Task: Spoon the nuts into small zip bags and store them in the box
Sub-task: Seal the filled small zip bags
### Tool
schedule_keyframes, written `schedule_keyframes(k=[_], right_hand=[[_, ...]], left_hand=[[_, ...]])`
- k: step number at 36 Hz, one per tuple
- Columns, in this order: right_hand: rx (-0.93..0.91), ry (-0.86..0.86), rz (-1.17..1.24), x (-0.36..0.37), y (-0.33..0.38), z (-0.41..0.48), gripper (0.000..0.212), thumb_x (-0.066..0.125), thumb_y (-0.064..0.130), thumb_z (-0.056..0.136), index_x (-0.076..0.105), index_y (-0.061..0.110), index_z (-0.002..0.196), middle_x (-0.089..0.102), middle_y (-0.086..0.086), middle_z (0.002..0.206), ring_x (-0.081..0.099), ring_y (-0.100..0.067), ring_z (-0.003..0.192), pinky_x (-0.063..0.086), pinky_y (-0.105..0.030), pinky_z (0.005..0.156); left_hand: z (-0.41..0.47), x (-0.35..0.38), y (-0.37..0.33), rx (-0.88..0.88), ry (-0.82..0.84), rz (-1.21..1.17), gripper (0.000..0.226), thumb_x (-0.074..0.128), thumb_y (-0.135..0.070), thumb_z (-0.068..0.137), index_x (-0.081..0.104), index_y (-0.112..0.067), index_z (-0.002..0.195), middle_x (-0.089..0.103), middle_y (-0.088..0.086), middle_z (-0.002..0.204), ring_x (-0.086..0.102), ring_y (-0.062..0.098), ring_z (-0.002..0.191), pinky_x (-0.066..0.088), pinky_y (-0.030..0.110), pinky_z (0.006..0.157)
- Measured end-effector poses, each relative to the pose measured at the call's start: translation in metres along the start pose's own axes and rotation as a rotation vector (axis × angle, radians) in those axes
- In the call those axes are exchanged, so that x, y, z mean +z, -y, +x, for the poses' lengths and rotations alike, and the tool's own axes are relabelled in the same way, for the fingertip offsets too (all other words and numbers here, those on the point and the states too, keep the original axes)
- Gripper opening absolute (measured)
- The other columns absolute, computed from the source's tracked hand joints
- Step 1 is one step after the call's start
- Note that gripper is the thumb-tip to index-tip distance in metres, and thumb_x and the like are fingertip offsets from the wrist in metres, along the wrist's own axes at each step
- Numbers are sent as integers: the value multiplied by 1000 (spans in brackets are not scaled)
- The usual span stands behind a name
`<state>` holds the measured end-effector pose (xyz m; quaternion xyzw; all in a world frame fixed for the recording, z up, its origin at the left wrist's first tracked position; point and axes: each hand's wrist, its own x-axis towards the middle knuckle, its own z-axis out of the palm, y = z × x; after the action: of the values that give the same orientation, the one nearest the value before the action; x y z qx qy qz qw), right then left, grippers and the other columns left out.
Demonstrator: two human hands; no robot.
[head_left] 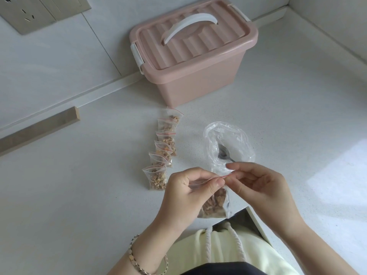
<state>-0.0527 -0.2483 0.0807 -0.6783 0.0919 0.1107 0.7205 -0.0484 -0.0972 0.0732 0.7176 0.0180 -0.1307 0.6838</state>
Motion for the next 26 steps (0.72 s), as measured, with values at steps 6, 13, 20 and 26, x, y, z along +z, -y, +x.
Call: schedule_keyframes(k=[6, 13, 20, 26], right_hand=[[6, 69, -188, -3, -2, 1, 7, 68, 17, 74, 72, 20, 70, 72, 5, 73, 67, -6, 69, 48, -11, 67], [-35, 39, -278, -7, -5, 0, 8, 66, 23, 77, 70, 29, 75, 71, 10, 76, 67, -8, 76, 47, -13, 74], [-78, 59, -228, -3, -6, 2, 7, 65, 28, 72, 69, 31, 76, 71, 8, 74, 67, -8, 73, 49, -14, 74], [-109, 253, -314, -6, -2, 6, 9, 66, 35, 71, 73, 30, 72, 70, 11, 75, 66, -9, 76, 49, -18, 76]], left_hand=[[-1, -5, 1, -75, 18, 7, 8, 69, -25, 65, 71, -20, 71, 72, -8, 69, 67, 2, 68, 47, 11, 64], [-4, -16, 5, -85, -10, 57, 12, 73, -33, 66, 74, -23, 73, 73, 5, 73, 67, 24, 69, 52, 30, 68], [-7, -18, -2, -37, -70, 24, 8, 79, -20, 67, 74, -22, 61, 70, 0, 60, 60, 4, 56, 45, 12, 56], [-8, -15, -3, -43, -23, 53, 6, 71, -23, 61, 73, -20, 66, 73, -1, 68, 67, 7, 62, 48, 13, 60]])
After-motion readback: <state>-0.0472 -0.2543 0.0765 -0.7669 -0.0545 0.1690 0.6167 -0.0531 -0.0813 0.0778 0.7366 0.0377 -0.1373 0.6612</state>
